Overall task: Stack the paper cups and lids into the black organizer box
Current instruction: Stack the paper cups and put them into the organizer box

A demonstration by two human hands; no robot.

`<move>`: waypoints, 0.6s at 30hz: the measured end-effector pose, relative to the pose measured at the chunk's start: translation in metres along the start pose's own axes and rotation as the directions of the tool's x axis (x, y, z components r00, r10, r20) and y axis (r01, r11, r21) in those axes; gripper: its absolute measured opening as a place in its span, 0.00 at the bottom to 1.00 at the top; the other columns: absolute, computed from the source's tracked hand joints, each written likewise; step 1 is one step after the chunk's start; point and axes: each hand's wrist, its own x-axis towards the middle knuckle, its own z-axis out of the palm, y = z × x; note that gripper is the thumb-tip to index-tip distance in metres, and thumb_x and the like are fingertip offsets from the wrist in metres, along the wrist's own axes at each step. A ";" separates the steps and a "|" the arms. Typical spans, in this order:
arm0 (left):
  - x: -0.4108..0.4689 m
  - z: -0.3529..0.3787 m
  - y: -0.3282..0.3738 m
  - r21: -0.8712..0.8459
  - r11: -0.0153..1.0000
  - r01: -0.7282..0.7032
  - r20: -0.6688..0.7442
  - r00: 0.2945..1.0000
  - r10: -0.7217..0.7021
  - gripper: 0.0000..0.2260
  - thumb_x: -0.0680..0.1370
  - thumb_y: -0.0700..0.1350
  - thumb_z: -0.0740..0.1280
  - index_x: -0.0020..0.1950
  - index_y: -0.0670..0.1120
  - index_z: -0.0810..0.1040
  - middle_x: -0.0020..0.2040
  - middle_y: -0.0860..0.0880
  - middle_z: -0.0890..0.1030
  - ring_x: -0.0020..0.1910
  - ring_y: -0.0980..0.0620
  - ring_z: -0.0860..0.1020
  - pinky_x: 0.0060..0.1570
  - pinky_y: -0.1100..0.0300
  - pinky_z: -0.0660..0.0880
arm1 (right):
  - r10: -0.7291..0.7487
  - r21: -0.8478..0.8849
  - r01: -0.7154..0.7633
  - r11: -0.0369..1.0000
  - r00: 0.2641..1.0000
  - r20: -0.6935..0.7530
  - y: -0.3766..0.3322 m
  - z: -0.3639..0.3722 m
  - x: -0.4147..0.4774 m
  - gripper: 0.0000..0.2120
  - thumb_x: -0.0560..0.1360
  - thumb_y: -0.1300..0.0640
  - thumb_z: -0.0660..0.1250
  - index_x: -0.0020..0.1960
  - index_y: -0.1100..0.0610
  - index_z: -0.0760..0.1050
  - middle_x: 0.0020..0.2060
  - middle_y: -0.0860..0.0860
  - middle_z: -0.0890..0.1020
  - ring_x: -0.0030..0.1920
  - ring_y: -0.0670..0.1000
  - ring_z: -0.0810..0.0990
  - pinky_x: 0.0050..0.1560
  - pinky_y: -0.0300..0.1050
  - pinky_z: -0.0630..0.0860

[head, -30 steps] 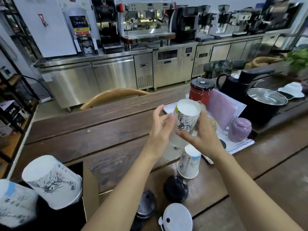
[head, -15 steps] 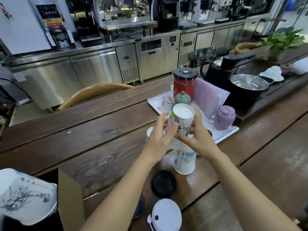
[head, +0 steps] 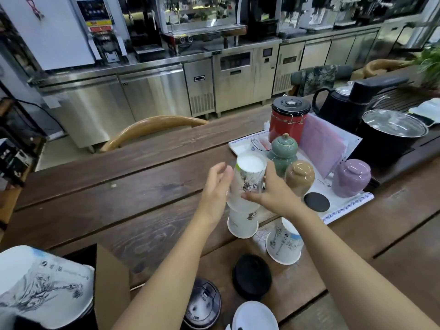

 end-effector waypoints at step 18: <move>0.024 0.004 -0.109 -0.267 0.717 0.644 0.059 0.754 -0.655 0.15 0.78 0.55 0.59 0.63 0.52 0.72 0.63 0.52 0.75 0.55 0.54 0.73 0.57 0.48 0.68 | 0.557 0.076 -0.624 0.778 0.741 0.374 0.027 0.021 0.032 0.17 0.71 0.48 0.68 0.56 0.55 0.76 0.51 0.57 0.81 0.39 0.53 0.78 0.37 0.46 0.79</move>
